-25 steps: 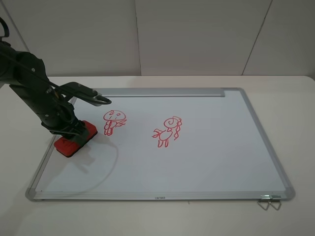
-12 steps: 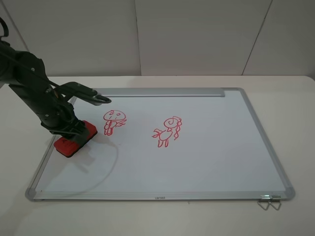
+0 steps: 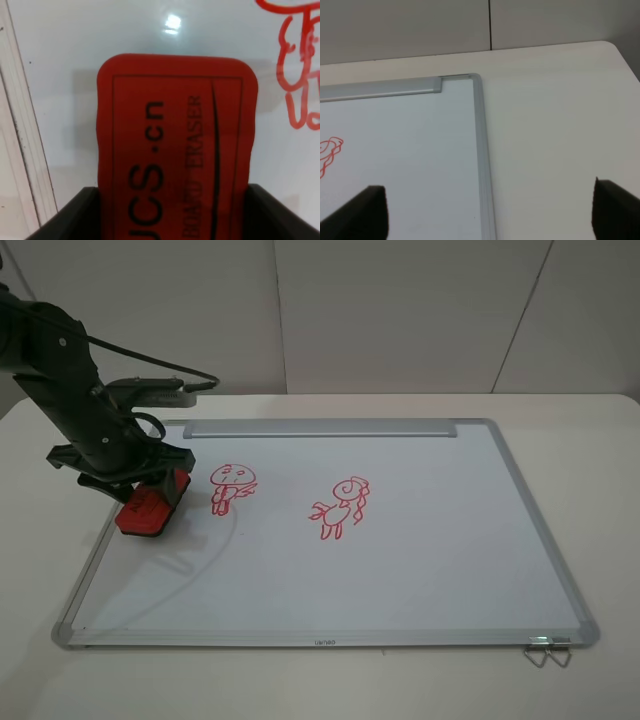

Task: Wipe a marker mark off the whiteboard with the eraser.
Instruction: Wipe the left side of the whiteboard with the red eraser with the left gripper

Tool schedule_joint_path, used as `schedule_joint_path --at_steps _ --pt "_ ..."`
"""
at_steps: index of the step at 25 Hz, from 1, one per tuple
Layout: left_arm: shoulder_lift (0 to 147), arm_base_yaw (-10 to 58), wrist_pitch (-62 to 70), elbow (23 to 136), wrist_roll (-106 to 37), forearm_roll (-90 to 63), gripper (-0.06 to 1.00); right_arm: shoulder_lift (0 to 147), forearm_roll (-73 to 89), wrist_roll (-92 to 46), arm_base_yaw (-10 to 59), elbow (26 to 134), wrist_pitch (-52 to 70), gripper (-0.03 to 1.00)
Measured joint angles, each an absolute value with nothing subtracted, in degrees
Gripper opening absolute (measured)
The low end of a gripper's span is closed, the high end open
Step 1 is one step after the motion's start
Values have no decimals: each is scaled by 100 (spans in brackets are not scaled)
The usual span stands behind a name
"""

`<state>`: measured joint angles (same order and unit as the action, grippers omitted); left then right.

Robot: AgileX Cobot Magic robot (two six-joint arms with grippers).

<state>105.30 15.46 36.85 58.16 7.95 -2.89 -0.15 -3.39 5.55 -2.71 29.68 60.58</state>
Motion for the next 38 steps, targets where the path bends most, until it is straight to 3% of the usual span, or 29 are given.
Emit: schedule_joint_path --at_steps 19,38 --pt "11767 1814 4104 7525 1205 -313 56 -15 -339 555 -271 2968 6058 72" --pt "12306 2103 4170 7696 1704 307 56 -15 -339 555 -271 2968 6058 72"
